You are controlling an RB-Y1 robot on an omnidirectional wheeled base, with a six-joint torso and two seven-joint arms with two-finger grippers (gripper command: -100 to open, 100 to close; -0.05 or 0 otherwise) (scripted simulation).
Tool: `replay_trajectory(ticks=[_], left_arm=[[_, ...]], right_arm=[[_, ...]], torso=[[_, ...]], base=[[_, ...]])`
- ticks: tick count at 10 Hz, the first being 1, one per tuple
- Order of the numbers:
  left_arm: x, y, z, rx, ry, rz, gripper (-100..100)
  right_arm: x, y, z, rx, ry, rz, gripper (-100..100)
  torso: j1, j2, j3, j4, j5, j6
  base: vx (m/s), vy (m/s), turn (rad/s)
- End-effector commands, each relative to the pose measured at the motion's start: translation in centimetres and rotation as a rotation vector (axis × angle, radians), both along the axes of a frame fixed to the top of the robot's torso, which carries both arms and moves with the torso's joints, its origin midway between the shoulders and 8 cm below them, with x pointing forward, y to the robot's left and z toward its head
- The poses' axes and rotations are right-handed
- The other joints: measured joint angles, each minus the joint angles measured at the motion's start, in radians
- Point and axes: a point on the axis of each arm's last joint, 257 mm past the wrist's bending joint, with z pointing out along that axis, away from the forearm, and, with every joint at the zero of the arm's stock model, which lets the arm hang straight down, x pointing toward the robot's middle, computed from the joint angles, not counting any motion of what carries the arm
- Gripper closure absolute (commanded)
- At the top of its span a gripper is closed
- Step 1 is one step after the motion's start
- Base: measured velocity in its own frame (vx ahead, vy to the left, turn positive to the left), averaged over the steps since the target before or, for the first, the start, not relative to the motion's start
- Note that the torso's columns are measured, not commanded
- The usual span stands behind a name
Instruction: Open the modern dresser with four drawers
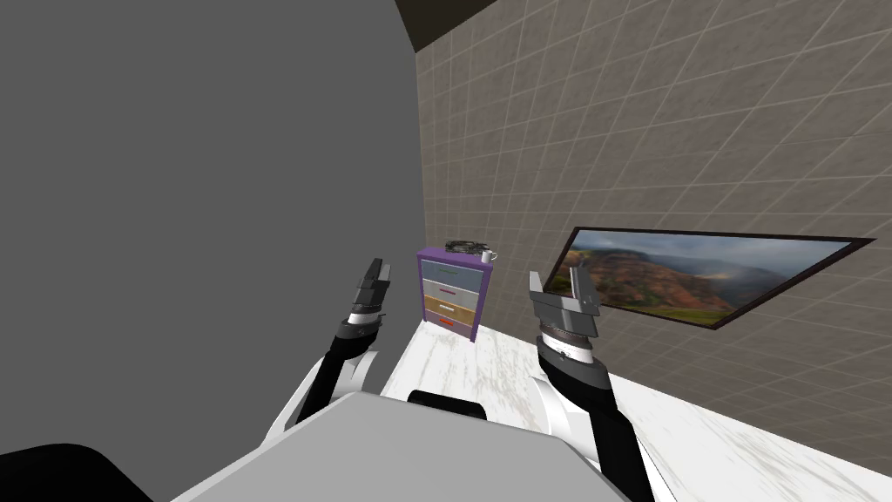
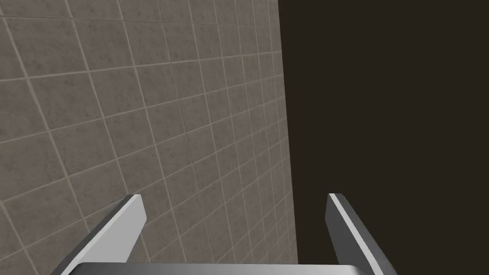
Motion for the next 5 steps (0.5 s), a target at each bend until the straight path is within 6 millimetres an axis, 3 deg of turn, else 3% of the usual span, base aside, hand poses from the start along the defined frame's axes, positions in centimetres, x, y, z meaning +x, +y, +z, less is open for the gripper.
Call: replay_trajectory(ticks=[1, 5], left_arm=[[0.0, 0.0, 0.0, 0.0, 0.0, 0.0, 0], [-0.01, 0.0, 0.01, 0.0, 0.0, 0.0, 0]], right_arm=[[0.0, 0.0, 0.0, 0.0, 0.0, 0.0, 0], [-0.01, 0.0, 0.01, 0.0, 0.0, 0.0, 0]], torso=[[0.0, 0.041, -0.082, 0.041, 0.0, 0.0], [0.0, 0.322, -0.644, 0.322, 0.0, 0.0]], base=[[0.0, 0.0, 0.0], [0.0, 0.0, 0.0]])
